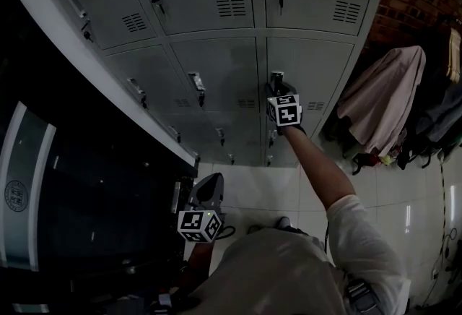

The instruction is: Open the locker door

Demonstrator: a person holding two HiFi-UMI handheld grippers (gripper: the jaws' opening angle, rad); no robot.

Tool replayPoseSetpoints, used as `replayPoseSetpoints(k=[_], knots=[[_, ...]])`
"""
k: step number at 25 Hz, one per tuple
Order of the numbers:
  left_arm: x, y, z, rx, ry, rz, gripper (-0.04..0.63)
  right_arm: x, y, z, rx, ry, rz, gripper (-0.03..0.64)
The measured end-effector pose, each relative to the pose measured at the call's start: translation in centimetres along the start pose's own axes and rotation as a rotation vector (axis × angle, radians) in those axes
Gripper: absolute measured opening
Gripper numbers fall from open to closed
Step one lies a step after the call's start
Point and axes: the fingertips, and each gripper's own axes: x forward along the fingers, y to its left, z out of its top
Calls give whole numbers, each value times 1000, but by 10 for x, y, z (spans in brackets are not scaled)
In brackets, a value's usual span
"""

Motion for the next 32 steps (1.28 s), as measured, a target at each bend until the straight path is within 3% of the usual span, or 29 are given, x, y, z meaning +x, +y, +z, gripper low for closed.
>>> replayPoseSetpoints(k=[12, 17, 24, 32], knots=[[2, -2, 0, 0, 14, -23, 110, -7, 4, -3, 16, -19, 20, 83], [5, -5, 0, 0, 12, -38, 110, -34, 17, -4, -15, -77, 39, 95], [13, -16, -8, -7, 26, -73, 110, -105, 31, -14, -51, -140, 79, 109], [32, -45, -17, -17, 38, -149, 110, -205, 13, -29, -77, -212, 35, 129]])
